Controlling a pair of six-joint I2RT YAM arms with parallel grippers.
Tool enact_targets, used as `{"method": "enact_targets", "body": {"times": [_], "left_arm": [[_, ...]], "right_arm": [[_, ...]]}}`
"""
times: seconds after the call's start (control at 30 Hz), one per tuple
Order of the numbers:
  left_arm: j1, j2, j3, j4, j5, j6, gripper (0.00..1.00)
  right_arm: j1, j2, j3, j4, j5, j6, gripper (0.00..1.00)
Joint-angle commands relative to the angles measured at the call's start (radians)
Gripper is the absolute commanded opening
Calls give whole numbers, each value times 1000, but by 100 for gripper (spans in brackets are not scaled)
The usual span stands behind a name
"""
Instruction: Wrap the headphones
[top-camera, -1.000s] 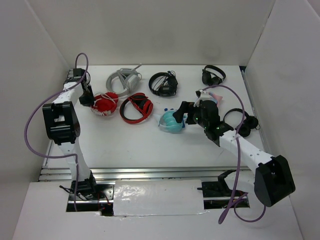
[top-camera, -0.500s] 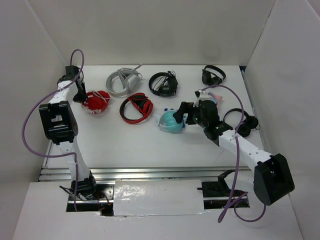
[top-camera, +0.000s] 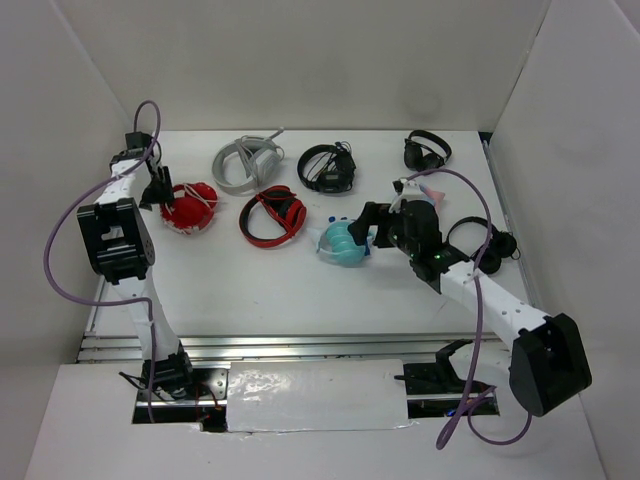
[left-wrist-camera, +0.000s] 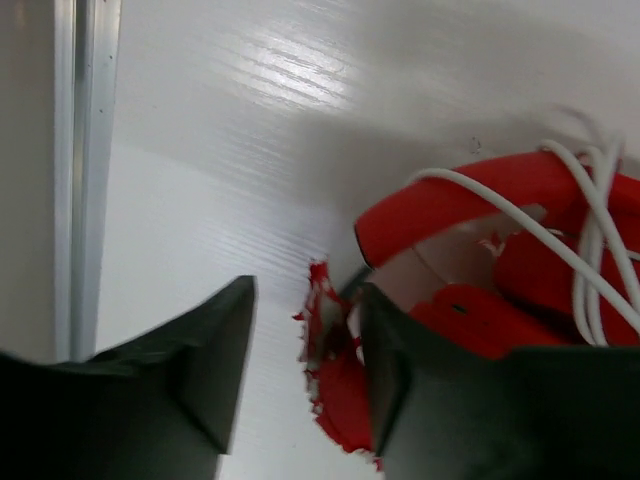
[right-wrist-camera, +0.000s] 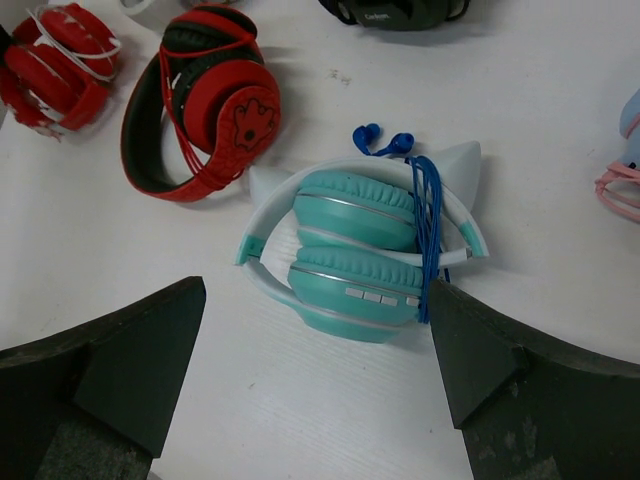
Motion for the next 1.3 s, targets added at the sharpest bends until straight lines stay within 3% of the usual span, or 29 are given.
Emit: {"method": "enact_targets", "body": {"times": [0.0,0.07,0.4,0.53,0.87,0.97,1.03,1.17,1.2,1.27], "left_arm": [[10,-10,67,-18,12,-28,64],[11,-11,79,-41,7,-31,72],[19,-62,143,-138,12,-76,77],[19,-91,174,-169,46,-114,99],[-6,-292,102,-178,61,-266,99],[-41,-405,10,-145,64,-353,99],[-91,-536,-128,-66,34,-381,99],[-345,-820,-442,67,-150,-474,99],[-383,-968,-590,107,-180,-490,99],[-449,-1116,-727,233,-174,-519,99]], "right_arm": [[-11,-53,4,-1,-9,-17,100],[-9,-72,0,-3,0,-17,100],[-11,-160,-11,-37,12,-18,100],[-14,-185,-20,-24,17,-3,100],[-23,-278,-10,-70,66,38,100],[-26,-312,-14,-101,92,57,100],[-32,-329,-7,-148,157,77,100],[-28,-376,-3,-221,297,121,100],[-28,-389,-10,-224,320,124,100],[-32,-407,-3,-266,357,123,100]]}}
